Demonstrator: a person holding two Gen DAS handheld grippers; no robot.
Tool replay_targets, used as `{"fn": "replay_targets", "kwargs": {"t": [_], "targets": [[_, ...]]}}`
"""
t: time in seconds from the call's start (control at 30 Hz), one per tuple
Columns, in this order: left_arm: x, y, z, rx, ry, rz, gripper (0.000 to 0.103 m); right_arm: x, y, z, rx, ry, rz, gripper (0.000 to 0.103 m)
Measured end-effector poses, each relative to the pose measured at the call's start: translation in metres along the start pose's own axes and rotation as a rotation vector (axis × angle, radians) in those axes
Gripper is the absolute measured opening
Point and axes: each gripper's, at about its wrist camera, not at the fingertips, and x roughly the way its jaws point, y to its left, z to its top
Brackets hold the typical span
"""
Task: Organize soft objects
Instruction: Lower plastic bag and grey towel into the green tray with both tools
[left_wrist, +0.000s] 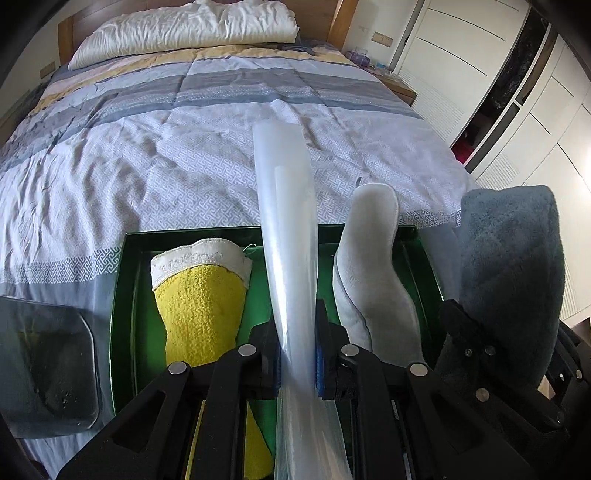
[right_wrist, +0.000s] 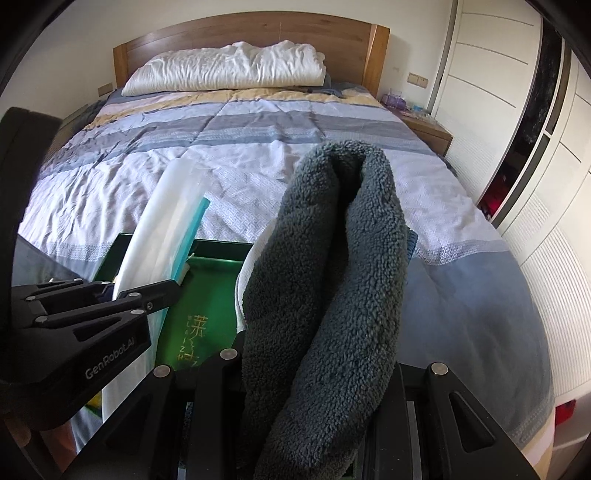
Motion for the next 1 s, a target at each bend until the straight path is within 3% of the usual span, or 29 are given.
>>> {"fn": "replay_targets", "kwargs": {"t": [1.0], "targets": [[0.021, -0.002, -0.002, 0.011, 0.003, 0.024, 0.01, 0.04, -0.001, -0.001, -0.028, 0.034, -0.01, 0.028]]}}
